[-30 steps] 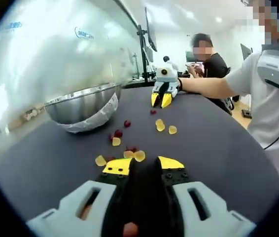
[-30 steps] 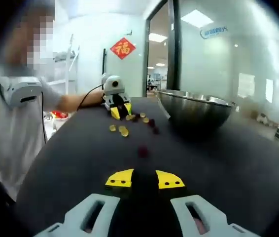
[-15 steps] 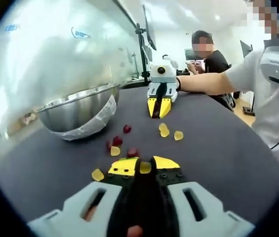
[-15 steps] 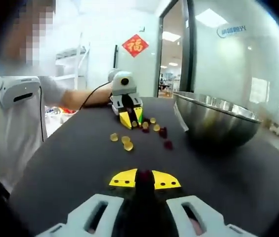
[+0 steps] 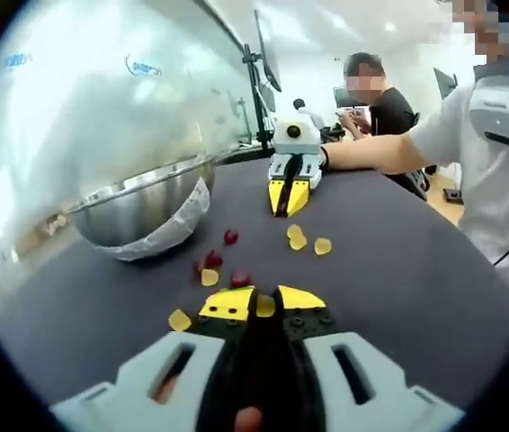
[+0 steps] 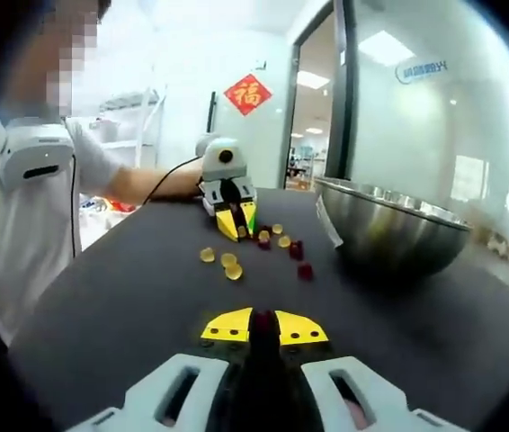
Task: Pick candy and put bowl
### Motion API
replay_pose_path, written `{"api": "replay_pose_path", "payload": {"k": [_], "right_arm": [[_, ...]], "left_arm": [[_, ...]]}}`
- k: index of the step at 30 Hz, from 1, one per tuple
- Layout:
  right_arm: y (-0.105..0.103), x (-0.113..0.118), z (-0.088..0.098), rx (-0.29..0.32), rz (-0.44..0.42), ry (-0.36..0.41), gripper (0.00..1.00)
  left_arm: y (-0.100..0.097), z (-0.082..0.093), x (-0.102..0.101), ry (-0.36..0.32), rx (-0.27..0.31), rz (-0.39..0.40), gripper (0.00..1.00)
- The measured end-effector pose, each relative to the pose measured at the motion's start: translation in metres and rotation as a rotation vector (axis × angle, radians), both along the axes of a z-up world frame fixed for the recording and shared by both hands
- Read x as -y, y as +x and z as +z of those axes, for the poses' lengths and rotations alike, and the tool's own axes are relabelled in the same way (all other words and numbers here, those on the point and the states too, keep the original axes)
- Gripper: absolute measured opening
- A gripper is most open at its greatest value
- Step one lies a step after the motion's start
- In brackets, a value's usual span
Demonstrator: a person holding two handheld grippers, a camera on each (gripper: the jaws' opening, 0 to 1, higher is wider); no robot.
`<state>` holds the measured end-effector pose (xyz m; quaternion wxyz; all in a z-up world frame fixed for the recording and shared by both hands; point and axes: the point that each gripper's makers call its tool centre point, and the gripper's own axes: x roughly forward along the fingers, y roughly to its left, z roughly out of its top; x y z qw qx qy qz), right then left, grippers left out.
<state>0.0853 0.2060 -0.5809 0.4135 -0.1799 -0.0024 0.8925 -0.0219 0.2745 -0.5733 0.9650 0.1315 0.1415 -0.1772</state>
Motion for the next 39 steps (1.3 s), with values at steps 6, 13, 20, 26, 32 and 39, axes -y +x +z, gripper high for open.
{"api": "replay_pose_path", "payload": {"k": [6,13,20,26,32,39], "right_arm": [[0.001,0.002,0.001,0.013,-0.011,0.01,0.03],[0.001,0.002,0.002,0.001,-0.012,0.004,0.03],[0.002,0.001,0.002,-0.012,-0.017,-0.002,0.04],[0.001,0.003,0.002,-0.011,-0.01,-0.003,0.04],[0.001,0.005,0.001,-0.01,0.005,-0.004,0.03],[0.001,0.005,0.001,-0.004,0.002,-0.001,0.03]], "left_arm": [[0.011,0.063,-0.016,-0.101,0.195,0.07,0.03],[0.051,0.139,-0.044,-0.059,0.326,0.154,0.03],[0.102,0.142,-0.052,-0.049,0.296,0.143,0.03],[0.12,0.131,-0.049,-0.033,0.285,0.143,0.16],[0.115,0.128,-0.049,-0.022,0.27,0.148,0.14],[0.067,0.128,-0.015,-0.023,0.302,0.086,0.14]]}}
